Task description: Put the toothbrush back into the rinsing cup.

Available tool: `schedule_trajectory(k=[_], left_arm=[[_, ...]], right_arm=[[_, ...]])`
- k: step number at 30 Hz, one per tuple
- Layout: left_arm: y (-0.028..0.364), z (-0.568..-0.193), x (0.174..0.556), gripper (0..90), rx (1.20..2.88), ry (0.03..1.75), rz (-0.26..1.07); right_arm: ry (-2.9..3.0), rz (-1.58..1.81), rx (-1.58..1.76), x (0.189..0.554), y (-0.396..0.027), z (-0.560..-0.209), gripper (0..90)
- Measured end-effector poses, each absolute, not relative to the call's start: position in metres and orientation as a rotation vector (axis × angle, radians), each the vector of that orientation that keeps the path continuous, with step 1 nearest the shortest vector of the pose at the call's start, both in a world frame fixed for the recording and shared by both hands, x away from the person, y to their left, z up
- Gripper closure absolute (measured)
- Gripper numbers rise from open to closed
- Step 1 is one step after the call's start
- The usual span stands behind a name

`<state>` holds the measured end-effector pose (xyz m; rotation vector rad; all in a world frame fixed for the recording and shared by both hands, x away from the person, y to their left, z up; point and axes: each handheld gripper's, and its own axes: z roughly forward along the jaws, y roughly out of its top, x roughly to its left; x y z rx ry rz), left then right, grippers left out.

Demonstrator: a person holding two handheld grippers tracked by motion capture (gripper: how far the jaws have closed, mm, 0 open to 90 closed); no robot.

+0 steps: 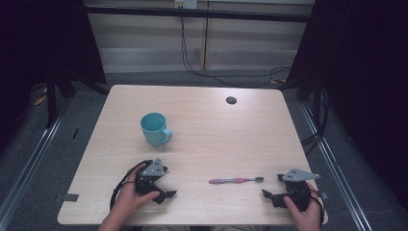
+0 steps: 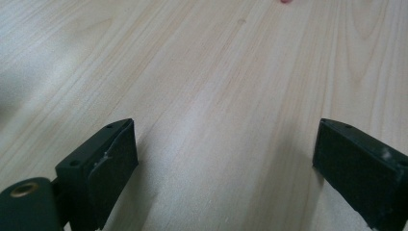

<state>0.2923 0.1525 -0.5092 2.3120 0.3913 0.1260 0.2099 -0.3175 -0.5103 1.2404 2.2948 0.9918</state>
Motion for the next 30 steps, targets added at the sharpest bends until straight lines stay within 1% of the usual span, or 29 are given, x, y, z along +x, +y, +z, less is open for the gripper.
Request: schedule_trajectory(k=[19, 30], left_arm=[[0.1525, -0.5093, 0.2922, 8.0, 2.31, 0.392, 0.126], [0.1525, -0.5093, 0.2922, 8.0, 2.311, 0.392, 0.127]], right_arm=[[2.297, 0.995, 1.24, 0.2098, -0.3174, -0.5101, 12.3], [2.354, 0.982, 1.222, 0.2185, -0.3164, -0.5022, 16.1]])
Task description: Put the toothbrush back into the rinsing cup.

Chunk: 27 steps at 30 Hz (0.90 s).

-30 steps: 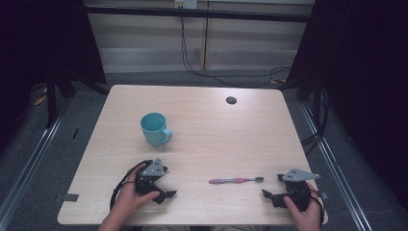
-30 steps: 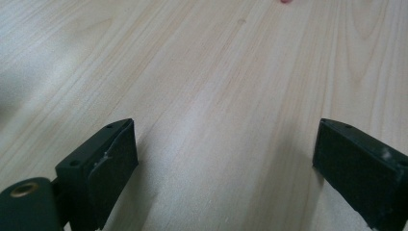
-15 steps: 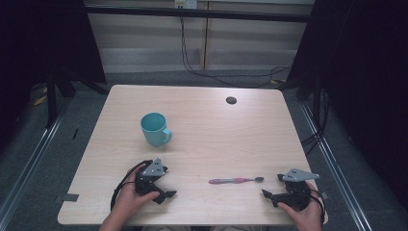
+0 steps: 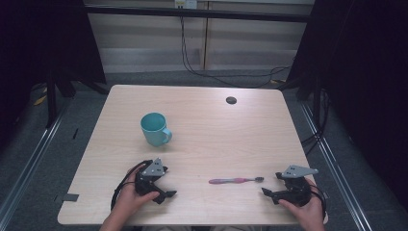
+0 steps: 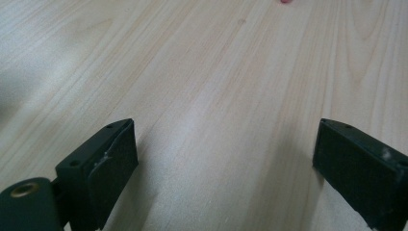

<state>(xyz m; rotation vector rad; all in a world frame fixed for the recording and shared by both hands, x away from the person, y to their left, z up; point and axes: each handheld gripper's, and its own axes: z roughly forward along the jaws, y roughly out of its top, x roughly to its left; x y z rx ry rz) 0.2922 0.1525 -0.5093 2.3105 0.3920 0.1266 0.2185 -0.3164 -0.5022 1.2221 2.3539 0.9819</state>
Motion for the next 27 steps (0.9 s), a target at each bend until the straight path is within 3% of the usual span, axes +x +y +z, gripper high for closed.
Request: schedule_trajectory(k=[27], left_arm=[[0.153, -0.509, 0.292, 8.0, 2.31, 0.392, 0.126]], right_arm=[[2.553, 0.851, 1.02, 0.249, -0.273, -0.475, 20.0]])
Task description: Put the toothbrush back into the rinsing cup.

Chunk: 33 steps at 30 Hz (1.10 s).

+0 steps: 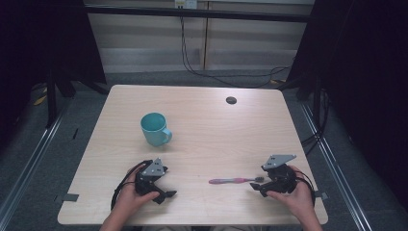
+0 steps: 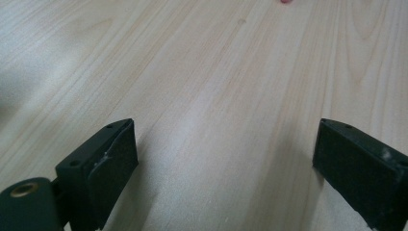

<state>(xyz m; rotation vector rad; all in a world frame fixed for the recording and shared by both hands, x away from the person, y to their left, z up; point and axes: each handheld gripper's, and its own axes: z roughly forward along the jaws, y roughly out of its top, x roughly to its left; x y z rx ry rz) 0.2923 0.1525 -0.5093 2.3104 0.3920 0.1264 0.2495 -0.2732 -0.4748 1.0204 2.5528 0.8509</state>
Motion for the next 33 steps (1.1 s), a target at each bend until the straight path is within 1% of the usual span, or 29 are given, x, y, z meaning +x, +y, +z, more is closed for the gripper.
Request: schedule_trajectory(k=[13, 22, 33], left_arm=[[0.153, -0.509, 0.292, 8.0, 2.31, 0.392, 0.126], [0.153, -0.509, 0.292, 7.9, 2.311, 0.391, 0.127], [0.152, -0.51, 0.292, 7.9, 2.308, 0.391, 0.125]], right_arm=[[2.634, 0.778, 0.925, 0.261, -0.256, -0.468, 22.7], [2.676, 0.731, 0.897, 0.268, -0.246, -0.466, 22.9], [2.752, 0.648, 0.801, 0.275, -0.231, -0.465, 30.4]])
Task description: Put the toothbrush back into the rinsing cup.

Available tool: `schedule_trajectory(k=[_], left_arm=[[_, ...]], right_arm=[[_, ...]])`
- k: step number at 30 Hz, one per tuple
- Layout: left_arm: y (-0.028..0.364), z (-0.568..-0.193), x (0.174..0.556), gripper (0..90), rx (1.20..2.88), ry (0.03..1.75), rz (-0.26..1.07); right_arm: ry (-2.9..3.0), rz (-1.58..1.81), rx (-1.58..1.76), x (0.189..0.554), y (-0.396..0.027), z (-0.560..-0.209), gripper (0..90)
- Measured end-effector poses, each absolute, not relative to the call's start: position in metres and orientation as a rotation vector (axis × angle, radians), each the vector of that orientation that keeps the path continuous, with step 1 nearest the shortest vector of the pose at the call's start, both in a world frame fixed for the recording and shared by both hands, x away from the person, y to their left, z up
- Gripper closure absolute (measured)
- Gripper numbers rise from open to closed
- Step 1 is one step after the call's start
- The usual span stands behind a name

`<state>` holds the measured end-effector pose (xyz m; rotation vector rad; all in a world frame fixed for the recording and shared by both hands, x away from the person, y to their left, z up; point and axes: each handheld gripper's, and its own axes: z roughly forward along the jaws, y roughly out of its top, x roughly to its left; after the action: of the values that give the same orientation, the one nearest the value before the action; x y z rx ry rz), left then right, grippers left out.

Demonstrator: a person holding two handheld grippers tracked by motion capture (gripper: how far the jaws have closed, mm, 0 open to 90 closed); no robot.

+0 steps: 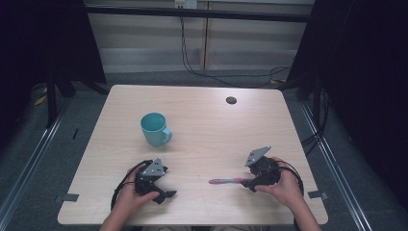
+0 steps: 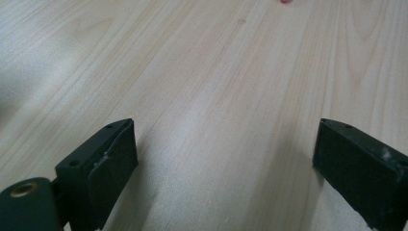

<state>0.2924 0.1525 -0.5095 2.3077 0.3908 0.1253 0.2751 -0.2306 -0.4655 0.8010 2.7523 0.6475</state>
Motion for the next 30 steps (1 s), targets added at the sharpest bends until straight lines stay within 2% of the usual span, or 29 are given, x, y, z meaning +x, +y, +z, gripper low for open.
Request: schedule_trajectory(k=[9, 15, 16, 25, 30], left_arm=[[0.153, -0.509, 0.292, 7.9, 2.31, 0.391, 0.126], [0.153, -0.509, 0.292, 7.9, 2.31, 0.392, 0.126], [0.153, -0.509, 0.292, 7.9, 2.31, 0.391, 0.126], [0.152, -0.509, 0.292, 8.0, 2.308, 0.393, 0.125], [0.152, -0.51, 0.292, 7.9, 2.307, 0.392, 0.125]], right_arm=[[2.794, 0.6, 0.74, 0.278, -0.223, -0.464, 39.7], [2.819, 0.556, 0.703, 0.279, -0.219, -0.464, 42.7], [2.834, 0.545, 0.685, 0.278, -0.218, -0.464, 46.8], [2.878, 0.489, 0.661, 0.279, -0.215, -0.466, 51.8], [2.918, 0.46, 0.643, 0.283, -0.214, -0.465, 57.4]])
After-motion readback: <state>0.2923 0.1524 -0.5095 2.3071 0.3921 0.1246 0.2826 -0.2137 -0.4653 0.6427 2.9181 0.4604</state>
